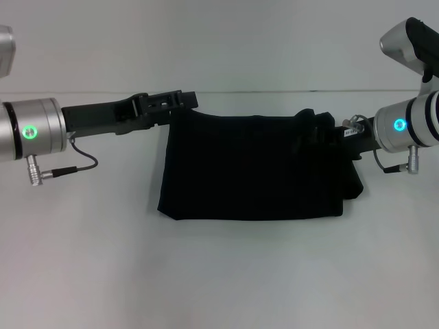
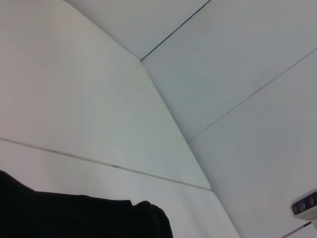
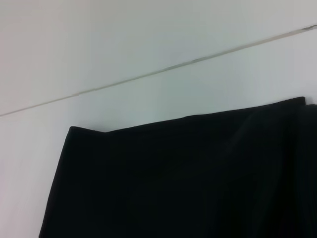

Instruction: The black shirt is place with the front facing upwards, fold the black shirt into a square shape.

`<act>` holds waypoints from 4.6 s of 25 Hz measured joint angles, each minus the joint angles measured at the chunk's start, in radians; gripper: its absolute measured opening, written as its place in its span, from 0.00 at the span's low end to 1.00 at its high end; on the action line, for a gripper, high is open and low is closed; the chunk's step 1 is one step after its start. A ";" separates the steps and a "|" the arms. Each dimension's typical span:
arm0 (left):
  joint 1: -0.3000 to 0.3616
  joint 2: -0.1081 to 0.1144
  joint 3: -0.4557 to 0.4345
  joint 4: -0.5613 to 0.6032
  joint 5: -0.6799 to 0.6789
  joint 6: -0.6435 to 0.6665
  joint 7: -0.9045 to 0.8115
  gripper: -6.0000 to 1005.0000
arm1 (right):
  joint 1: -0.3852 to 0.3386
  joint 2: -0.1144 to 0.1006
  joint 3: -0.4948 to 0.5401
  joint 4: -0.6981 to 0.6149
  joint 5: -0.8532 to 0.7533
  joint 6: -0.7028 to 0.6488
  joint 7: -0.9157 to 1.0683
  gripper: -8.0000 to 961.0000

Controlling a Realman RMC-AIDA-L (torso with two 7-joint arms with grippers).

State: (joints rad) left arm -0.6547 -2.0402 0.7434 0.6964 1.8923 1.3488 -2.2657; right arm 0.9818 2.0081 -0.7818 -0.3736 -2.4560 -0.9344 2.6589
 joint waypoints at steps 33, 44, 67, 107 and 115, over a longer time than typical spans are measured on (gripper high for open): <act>0.009 -0.002 -0.024 0.001 -0.040 0.005 0.000 0.95 | -0.088 -0.038 -0.005 -0.322 -0.016 -0.271 0.112 0.06; 0.001 -0.006 -0.024 0.000 -0.043 0.001 0.000 0.95 | -0.089 -0.041 -0.009 -0.157 -0.035 -0.144 0.081 0.07; 0.011 0.026 0.013 -0.029 0.021 0.093 -0.089 0.95 | -0.264 -0.160 0.266 -0.289 0.275 -0.401 -0.071 0.36; -0.030 -0.014 0.079 -0.224 0.230 -0.186 -0.250 0.95 | -0.267 -0.346 0.234 -0.211 0.381 -0.520 -0.052 0.95; -0.046 -0.018 0.112 -0.222 0.231 -0.213 -0.249 0.94 | -0.268 -0.347 0.236 -0.211 0.384 -0.521 -0.050 0.95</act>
State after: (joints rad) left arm -0.7007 -2.0587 0.8558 0.4740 2.1231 1.1361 -2.5148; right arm 0.7134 1.6615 -0.5460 -0.5844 -2.0725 -1.4559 2.6092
